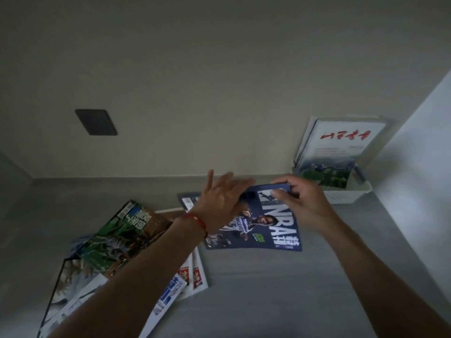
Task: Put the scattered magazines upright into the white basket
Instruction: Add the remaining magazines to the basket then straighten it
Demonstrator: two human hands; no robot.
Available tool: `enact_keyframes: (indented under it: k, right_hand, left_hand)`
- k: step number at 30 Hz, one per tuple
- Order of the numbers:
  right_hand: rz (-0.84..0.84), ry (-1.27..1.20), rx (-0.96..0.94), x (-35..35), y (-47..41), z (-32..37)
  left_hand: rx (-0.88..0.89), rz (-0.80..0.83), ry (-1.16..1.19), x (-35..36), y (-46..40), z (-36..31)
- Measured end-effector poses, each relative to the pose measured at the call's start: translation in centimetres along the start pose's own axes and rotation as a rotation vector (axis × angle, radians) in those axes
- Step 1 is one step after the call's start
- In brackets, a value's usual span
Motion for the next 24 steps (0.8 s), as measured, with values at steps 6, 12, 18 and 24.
enact_keyframes:
  k: [6, 12, 18, 24]
  right_hand:
    - [-0.314, -0.059, 0.089, -8.5, -0.2, -5.3]
    - [-0.216, -0.372, 0.148, -14.7, -0.4, -14.1]
    - [-0.453, -0.092, 0.130, -24.1, -6.0, -14.5]
    - [-0.498, -0.025, 0.063, -28.0, -11.2, -15.7]
  left_hand:
    - [-0.129, -0.328, 0.392, 0.4, -5.5, -4.5]
    - [-0.182, -0.535, 0.655, 0.9, -13.2, -8.4]
    - [-0.298, -0.671, 0.869, 2.8, -21.4, -9.7]
    - [-0.519, -0.580, 0.562, 4.7, -26.6, -6.8]
Point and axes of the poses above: each hand's wrist, its own y-axis away from the middle knuckle, its own x-axis out of the palm, z = x × y, the point moved 3 cm from there along -y, towards the middle knuckle, and after that the axes turned 14 degrees about x, right-handed, at the moved point
